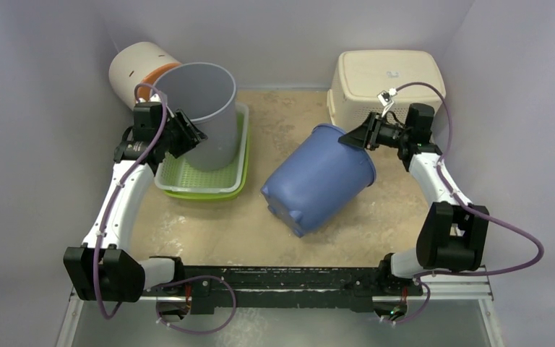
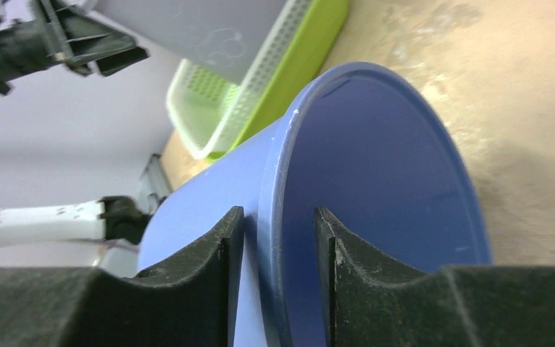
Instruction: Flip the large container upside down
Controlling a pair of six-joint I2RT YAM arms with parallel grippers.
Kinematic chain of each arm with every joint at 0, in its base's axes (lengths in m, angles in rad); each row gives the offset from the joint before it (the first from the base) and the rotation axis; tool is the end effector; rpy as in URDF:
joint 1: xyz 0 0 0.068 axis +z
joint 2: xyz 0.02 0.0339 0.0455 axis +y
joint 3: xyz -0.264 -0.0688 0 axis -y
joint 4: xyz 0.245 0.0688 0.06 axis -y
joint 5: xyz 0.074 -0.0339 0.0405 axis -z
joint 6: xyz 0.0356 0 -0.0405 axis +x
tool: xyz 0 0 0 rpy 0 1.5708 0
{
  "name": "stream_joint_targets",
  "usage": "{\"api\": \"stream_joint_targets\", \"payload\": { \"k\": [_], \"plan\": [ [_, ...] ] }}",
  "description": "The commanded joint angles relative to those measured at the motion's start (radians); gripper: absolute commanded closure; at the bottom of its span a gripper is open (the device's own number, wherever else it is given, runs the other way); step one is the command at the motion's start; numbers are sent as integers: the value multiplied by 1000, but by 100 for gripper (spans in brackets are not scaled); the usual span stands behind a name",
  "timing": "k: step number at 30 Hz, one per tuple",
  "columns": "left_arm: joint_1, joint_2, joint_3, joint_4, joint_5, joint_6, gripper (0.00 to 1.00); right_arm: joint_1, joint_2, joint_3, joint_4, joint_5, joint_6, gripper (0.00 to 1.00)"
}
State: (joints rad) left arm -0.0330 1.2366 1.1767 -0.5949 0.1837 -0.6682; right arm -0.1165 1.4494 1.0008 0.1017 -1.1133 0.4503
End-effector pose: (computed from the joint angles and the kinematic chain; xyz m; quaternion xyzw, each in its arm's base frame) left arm 0.2677 -0.0153 0.3417 -0.2404 0.8612 -0.2285 0.3852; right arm 0.3207 -0.0054 0.2929 -0.0971 0.7521 0.5075 0.4091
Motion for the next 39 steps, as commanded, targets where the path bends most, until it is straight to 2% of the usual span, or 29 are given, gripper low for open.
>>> {"api": "stream_joint_targets", "payload": {
  "k": [1, 4, 8, 11, 13, 23, 26, 27, 32, 34, 37, 39],
  "plan": [
    [10, 3, 54, 69, 22, 11, 52, 1, -2, 88, -191, 263, -185, 57],
    [10, -1, 48, 75, 28, 7, 52, 16, -7, 141, -238, 338, -204, 50],
    [10, -8, 40, 82, 31, 5, 52, 64, 4, 212, -331, 452, -264, 49],
    [10, -18, 35, 82, 29, 5, 52, 85, 12, 244, -387, 509, -292, 41],
    [10, -22, 30, 82, 28, 3, 52, 98, 6, 259, -415, 553, -308, 40],
    [10, -26, 24, 84, 28, 1, 52, 159, -37, 321, -505, 798, -387, 49],
    [10, -24, 26, 82, 28, 1, 52, 161, -40, 314, -509, 815, -395, 60],
    [10, -24, 27, 81, 28, 2, 52, 161, -42, 307, -504, 805, -392, 64],
    [10, -28, 28, 70, 21, 2, 52, 160, -36, 266, -411, 548, -312, 85],
    [10, -30, 30, 66, 19, 4, 52, 160, -19, 269, -363, 477, -266, 100],
    [10, -33, 36, 60, 13, 7, 52, 160, -9, 271, -294, 375, -213, 100],
    [11, -34, 40, 56, 8, 10, 52, 159, -10, 256, -206, 212, -136, 100]
  ]
}}
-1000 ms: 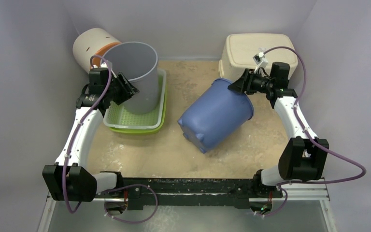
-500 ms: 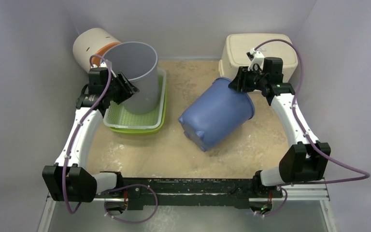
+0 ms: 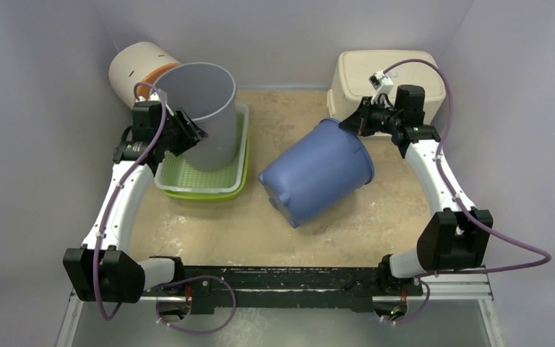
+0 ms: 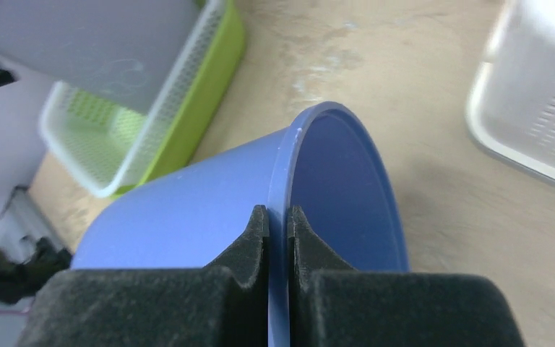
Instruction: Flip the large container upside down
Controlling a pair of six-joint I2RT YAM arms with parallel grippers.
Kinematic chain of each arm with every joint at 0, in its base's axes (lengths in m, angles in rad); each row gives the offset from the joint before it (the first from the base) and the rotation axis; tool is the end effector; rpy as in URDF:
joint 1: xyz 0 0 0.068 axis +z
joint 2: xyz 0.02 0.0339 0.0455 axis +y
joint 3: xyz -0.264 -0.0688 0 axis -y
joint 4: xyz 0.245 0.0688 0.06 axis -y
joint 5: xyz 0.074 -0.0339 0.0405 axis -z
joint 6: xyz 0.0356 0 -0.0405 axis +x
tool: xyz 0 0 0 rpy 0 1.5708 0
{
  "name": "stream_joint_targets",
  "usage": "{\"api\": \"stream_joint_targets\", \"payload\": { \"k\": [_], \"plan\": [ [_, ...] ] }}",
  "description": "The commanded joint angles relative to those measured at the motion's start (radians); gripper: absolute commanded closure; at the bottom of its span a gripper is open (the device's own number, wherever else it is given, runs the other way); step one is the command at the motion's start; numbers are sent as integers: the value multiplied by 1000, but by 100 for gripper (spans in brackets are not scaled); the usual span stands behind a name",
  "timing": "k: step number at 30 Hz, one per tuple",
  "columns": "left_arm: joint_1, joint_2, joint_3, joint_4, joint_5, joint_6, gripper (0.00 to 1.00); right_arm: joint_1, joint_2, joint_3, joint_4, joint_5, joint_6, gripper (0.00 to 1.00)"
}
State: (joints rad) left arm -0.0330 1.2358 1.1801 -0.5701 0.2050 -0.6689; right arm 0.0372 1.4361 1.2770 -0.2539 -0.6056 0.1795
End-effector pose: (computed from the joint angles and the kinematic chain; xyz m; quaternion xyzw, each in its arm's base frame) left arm 0.2690 -0.0161 0.3453 -0.2327 0.8559 -0.2412 0.3938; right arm 0.3296 0.0325 0.3541 -0.1059 0.8086 0.3046 0.4922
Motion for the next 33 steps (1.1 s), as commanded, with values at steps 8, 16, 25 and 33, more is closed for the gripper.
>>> {"api": "stream_joint_targets", "payload": {
  "k": [8, 16, 25, 33],
  "plan": [
    [12, -35, 44, 24, -14, 15, 52, -34, -54, -225, 869, -498, 730, 100],
    [12, -39, 51, 17, -19, 24, 52, -118, 30, -594, 1522, -446, 1188, 100],
    [12, -25, 61, 11, -24, 34, 52, -234, 301, -750, 1954, -451, 1332, 100],
    [12, -13, 67, 3, -31, 42, 53, -417, 369, -731, 1745, -504, 1095, 100]
  ]
}}
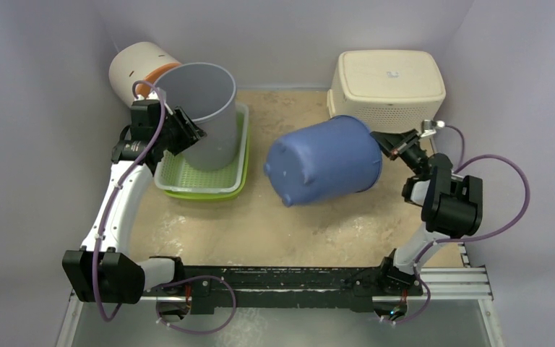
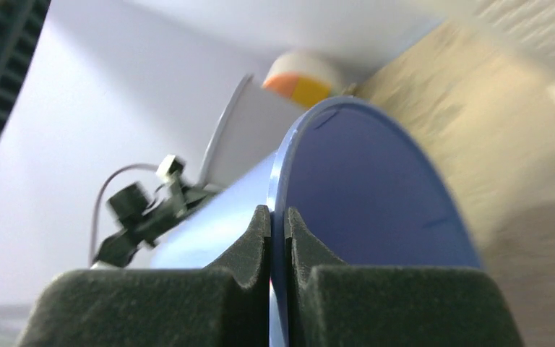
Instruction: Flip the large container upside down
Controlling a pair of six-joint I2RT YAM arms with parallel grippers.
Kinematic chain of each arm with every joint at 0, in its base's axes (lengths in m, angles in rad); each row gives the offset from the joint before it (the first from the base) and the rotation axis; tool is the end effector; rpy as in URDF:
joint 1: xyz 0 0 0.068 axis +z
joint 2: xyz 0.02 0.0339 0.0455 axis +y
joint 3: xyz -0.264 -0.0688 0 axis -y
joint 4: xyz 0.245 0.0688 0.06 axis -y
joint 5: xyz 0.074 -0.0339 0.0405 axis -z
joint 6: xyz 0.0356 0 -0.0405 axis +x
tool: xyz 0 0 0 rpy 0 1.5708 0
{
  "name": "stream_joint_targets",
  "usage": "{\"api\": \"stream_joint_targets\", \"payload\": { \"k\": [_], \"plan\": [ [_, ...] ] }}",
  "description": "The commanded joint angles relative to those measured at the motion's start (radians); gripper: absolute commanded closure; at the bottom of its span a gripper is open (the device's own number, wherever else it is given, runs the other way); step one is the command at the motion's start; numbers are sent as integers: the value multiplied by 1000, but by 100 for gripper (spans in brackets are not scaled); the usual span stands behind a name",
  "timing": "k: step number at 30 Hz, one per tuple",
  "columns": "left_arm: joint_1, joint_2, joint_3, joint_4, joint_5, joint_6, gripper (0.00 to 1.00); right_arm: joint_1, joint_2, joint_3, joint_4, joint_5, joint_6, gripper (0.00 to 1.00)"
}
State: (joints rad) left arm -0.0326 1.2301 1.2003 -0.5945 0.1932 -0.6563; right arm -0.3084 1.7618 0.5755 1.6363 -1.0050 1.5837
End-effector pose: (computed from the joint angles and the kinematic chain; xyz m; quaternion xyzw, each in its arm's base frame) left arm 0.2665 -0.0155 0.3513 -0.2300 0.8567 -0.2340 0.3980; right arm 0.2964 -0.0629 0.2086 0.1392 0.6033 0.6476 0.4441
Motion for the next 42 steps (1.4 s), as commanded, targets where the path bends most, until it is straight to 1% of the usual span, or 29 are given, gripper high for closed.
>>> {"api": "stream_joint_targets", "payload": {
  "k": [1, 4, 6, 7, 10, 15, 20, 22, 25, 28, 30, 33, 36, 38, 42],
  "plan": [
    [12, -5, 45, 28, -20, 29, 53, -82, 28, -11, -263, -105, -392, 100],
    [13, 5, 42, 35, -20, 28, 52, -92, -8, 70, -618, -86, -639, 100],
    [15, 12, 41, 42, -16, 26, 53, -93, -24, 124, -833, -48, -777, 100],
    [15, 17, 41, 45, -15, 25, 53, -92, -31, 136, -901, -29, -822, 100],
    [17, 27, 42, 55, -9, 21, 53, -93, -50, 136, -1017, 9, -898, 100],
    [17, 41, 41, 62, 0, 22, 53, -93, -92, 133, -1146, 92, -992, 100],
    [17, 51, 42, 69, 8, 21, 53, -93, -138, 180, -1259, 169, -1055, 99],
    [17, 51, 44, 69, 8, 21, 53, -93, -157, 211, -1313, 222, -1080, 95],
    [17, 49, 42, 70, 10, 17, 53, -93, -183, 259, -1390, 293, -1119, 82],
    [17, 45, 45, 73, 14, 14, 52, -93, -214, 316, -1470, 345, -1143, 78],
    [17, 46, 49, 73, 19, 15, 52, -90, -247, 356, -1518, 390, -1156, 72],
    [17, 46, 50, 74, 24, 14, 49, -85, -302, 435, -1594, 456, -1176, 59],
    [17, 48, 45, 85, 34, 7, 48, -75, -321, 522, -1640, 460, -1183, 51],
    [17, 48, 38, 96, 43, 1, 48, -53, -328, 592, -1662, 458, -1183, 48],
    [17, 42, 22, 102, 45, 3, 48, 54, -346, 775, -1720, 539, -1238, 47]
  ]
}}
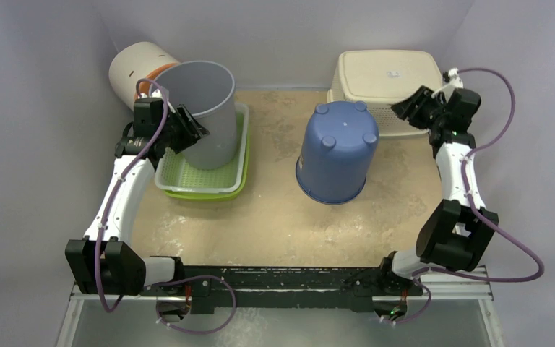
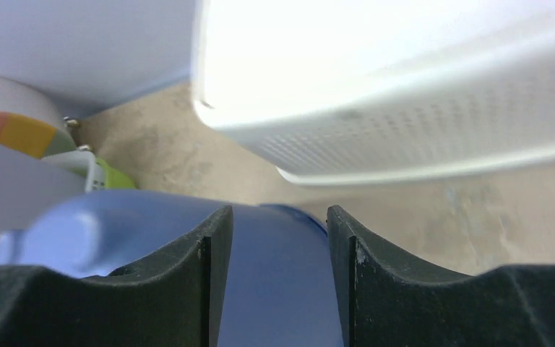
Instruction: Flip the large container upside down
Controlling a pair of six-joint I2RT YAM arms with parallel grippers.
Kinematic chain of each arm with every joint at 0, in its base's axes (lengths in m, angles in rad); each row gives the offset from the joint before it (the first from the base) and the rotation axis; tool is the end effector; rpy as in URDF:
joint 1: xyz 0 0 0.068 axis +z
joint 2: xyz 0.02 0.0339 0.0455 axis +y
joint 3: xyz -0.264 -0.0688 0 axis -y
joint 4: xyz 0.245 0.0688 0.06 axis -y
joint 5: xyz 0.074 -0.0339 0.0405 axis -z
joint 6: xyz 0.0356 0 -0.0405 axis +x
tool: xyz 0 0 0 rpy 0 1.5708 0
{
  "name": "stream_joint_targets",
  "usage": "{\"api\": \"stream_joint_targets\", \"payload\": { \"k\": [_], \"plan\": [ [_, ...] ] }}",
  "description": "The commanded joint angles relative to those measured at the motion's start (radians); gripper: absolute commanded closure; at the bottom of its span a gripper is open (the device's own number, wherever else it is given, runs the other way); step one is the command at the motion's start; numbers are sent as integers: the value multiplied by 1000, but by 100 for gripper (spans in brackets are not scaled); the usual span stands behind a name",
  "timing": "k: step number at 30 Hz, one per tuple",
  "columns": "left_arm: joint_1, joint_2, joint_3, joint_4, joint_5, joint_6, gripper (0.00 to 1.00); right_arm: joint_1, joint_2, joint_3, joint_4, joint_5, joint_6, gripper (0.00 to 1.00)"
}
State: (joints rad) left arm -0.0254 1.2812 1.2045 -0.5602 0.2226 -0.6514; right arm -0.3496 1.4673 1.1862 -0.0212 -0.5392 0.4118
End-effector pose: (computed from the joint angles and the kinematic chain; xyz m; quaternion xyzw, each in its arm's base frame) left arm 0.2806 -0.0150 0.3429 -0.2257 0.8597 -0.2421 0.3891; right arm 0.3300 -0.1008 0.3346 0.1420 0.7795 0.2322 0.5642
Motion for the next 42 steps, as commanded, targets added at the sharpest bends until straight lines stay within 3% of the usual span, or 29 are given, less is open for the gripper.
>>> {"api": "stream_joint_targets", "payload": {
  "k": [1, 7, 13, 17, 21, 28, 34, 38, 42],
  "plan": [
    [9, -13, 13, 67, 12, 2, 48, 131, -46, 204, -67, 79, -68, 46],
    [10, -27, -14, 66, -2, 12, 44, 395, 41, 455, -198, 173, -135, 45],
    [10, -41, -13, 60, -15, 14, 42, 617, 134, 585, -290, 258, -186, 44],
    [10, -51, -18, 56, -21, 13, 42, 783, 202, 634, -375, 357, -249, 45],
    [10, -63, -35, 66, -31, 6, 42, 908, 216, 573, -382, 379, -251, 44],
    [10, -70, -69, 86, -30, -6, 42, 986, 214, 435, -370, 354, -227, 44],
    [10, -74, -73, 84, -21, -1, 42, 987, 187, 290, -279, 449, -151, 44],
    [10, -81, -74, 84, -16, -1, 42, 987, 183, 229, -182, 572, -111, 44],
    [10, -88, -74, 81, -15, 3, 42, 980, 191, 215, -223, 813, -76, 44]
  ]
}}
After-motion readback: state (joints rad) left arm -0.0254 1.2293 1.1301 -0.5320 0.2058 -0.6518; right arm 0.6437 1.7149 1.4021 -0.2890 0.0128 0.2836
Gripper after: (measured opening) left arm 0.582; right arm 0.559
